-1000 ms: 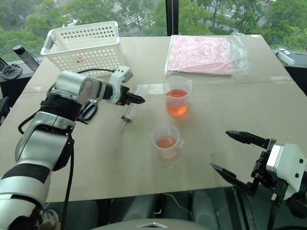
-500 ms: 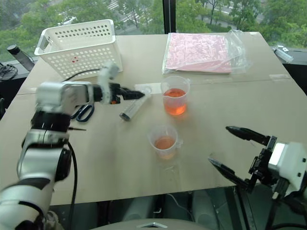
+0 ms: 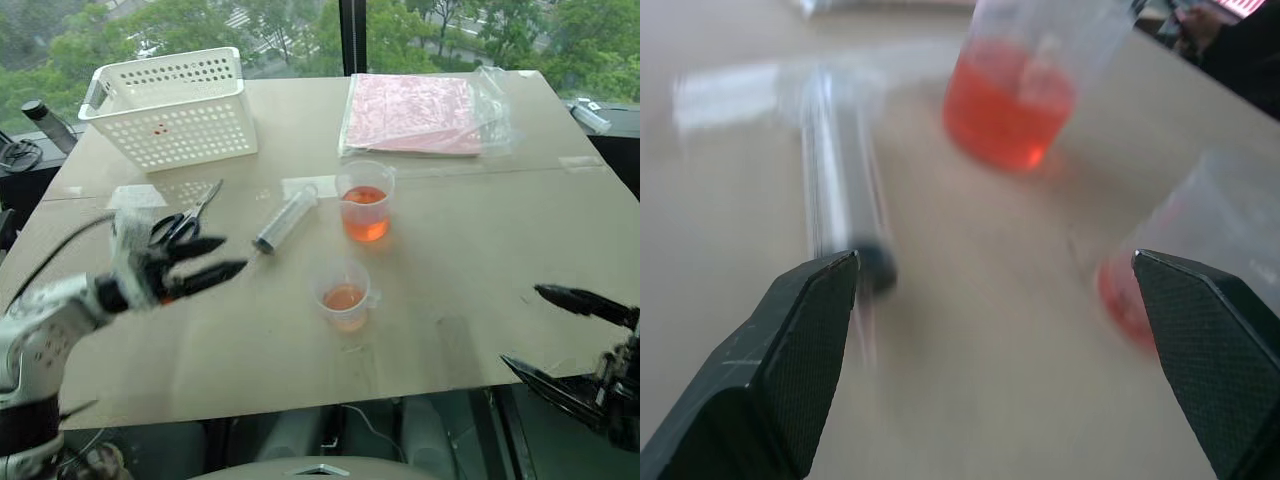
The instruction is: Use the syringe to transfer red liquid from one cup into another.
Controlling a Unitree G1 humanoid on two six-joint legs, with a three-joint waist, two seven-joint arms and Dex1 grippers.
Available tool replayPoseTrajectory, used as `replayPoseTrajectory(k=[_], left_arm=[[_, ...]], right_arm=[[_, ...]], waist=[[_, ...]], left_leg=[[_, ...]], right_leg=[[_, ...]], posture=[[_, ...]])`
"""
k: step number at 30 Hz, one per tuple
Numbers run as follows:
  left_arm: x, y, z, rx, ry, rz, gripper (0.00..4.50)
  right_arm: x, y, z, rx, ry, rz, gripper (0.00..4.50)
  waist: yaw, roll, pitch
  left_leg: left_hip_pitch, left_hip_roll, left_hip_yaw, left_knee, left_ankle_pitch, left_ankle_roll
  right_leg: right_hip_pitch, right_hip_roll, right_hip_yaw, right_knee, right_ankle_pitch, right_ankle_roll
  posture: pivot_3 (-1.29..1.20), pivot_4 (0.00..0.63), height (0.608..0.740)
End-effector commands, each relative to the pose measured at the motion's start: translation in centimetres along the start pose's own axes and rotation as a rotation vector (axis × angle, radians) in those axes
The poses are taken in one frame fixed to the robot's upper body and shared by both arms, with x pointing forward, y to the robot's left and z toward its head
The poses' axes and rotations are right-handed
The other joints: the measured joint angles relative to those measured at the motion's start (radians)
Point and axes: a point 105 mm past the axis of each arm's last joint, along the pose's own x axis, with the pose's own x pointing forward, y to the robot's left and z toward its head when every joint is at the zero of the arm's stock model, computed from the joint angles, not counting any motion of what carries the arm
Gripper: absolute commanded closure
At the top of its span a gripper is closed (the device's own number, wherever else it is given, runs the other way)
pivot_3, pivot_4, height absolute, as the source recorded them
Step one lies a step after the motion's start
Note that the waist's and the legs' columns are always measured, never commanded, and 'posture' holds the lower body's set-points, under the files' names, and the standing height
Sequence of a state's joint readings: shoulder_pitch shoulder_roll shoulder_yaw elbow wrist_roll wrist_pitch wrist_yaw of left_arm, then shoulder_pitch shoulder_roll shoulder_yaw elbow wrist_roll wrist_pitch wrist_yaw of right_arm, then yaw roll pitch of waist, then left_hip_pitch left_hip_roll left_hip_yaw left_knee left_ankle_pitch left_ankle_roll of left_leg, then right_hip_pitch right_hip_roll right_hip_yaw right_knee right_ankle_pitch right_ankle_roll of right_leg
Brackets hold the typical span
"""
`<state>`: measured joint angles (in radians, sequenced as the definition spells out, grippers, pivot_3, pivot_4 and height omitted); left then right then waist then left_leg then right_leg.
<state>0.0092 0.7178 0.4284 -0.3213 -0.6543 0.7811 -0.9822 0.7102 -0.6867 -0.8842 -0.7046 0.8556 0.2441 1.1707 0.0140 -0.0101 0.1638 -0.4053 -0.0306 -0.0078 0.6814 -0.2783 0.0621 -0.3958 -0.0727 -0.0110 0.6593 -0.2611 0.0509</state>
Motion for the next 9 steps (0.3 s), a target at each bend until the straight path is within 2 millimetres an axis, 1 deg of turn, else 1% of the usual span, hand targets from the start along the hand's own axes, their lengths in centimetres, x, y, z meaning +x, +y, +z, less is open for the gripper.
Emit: replayPoseTrajectory(k=[1,3,6,9], left_arm=[[-2.5,0.5,-0.8,0.124,0.012,0.045,0.05],[-3.3,0.6,-1.7,0.137,0.034,0.058,0.05],[-3.9,0.5,-3.0,0.140,0.059,0.065,0.05],[-3.7,0.2,-3.4,0.114,0.039,0.068,0.05]], right_arm=[[-1.9,-0.7,-0.8,-0.044,0.053,-0.051,0.00],[-2.6,-1.0,-1.5,-0.039,0.075,-0.076,0.00],[-2.9,-1.3,-1.9,-0.035,0.084,-0.088,0.00],[-2.7,-1.6,-2.3,-0.038,0.094,-0.092,0.00]], waist=[[0.002,0.000,0.000],[0.006,-0.001,0.000],[0.008,0.003,-0.002],[0.004,0.005,-0.003]], left_leg=[[0.002,0.000,0.000,-0.001,-0.002,0.003],[0.004,0.000,0.000,-0.002,-0.003,0.004],[0.006,0.000,0.000,-0.002,-0.005,0.001],[0.006,0.000,0.001,-0.002,-0.005,0.001]], right_leg=[[0.002,0.000,0.000,-0.001,-0.001,-0.002],[0.004,-0.001,0.000,-0.001,-0.002,-0.004],[0.006,-0.002,0.000,-0.002,-0.002,-0.004],[0.005,-0.002,0.000,-0.002,-0.002,-0.004]], posture=[[0.00,0.150,0.740],[0.00,0.150,0.740],[0.00,0.150,0.740],[0.00,0.150,0.740]])
